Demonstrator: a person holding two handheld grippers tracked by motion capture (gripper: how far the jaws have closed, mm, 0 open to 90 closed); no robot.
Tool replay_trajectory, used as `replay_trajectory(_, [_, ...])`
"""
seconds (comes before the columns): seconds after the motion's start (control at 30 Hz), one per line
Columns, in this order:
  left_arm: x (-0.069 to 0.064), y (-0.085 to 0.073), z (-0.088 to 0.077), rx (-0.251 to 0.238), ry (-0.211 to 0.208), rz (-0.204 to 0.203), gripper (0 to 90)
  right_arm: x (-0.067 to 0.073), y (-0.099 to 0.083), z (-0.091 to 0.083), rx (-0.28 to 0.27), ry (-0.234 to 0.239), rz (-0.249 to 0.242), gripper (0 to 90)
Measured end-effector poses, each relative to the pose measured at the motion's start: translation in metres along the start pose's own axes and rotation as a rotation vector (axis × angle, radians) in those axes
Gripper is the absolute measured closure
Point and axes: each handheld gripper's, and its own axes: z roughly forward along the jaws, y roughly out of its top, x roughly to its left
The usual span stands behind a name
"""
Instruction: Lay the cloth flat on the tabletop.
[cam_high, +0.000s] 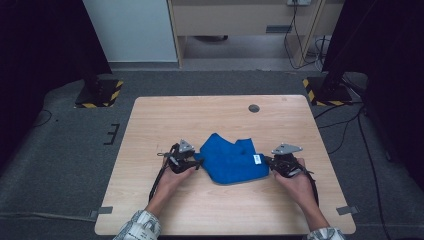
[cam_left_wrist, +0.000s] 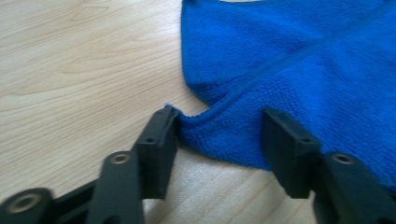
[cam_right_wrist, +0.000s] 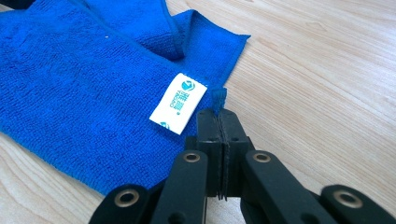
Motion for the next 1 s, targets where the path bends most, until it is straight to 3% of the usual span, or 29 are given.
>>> replay_trajectory(0.13, [0.0, -0.001, -0.001, -0.006, -0.012, -0.006, 56.2, -0.001, 0.0, 0.0, -0.002, 0.001, 0.001, 89.6])
replay_trajectory(0.2, [0.001, -0.001, -0.002, -0.007, -0.015, -0.018, 65.1, -0.001, 0.0, -0.001, -0.005, 0.002, 0.001, 89.6])
replay_trajectory(0.43, [0.001, 0.0, -0.008, -0.026, -0.005, -0.025, 77.2, -0.001, 0.001, -0.003, -0.016, 0.001, 0.005, 89.7])
replay_trajectory(0.7, [0.001, 0.004, -0.02, -0.082, -0.016, -0.037, 84.1, -0.001, 0.003, -0.006, -0.046, 0.002, 0.004, 89.8])
replay_trajectory(0.9, [-0.002, 0.009, -0.028, -0.118, -0.016, -0.043, 84.4, -0.002, 0.004, -0.009, -0.068, 0.001, 0.008, 89.7])
replay_trajectory(1.0, [-0.004, 0.011, -0.034, -0.128, -0.01, -0.026, 84.3, -0.002, 0.005, -0.011, -0.09, 0.001, 0.011, 89.8])
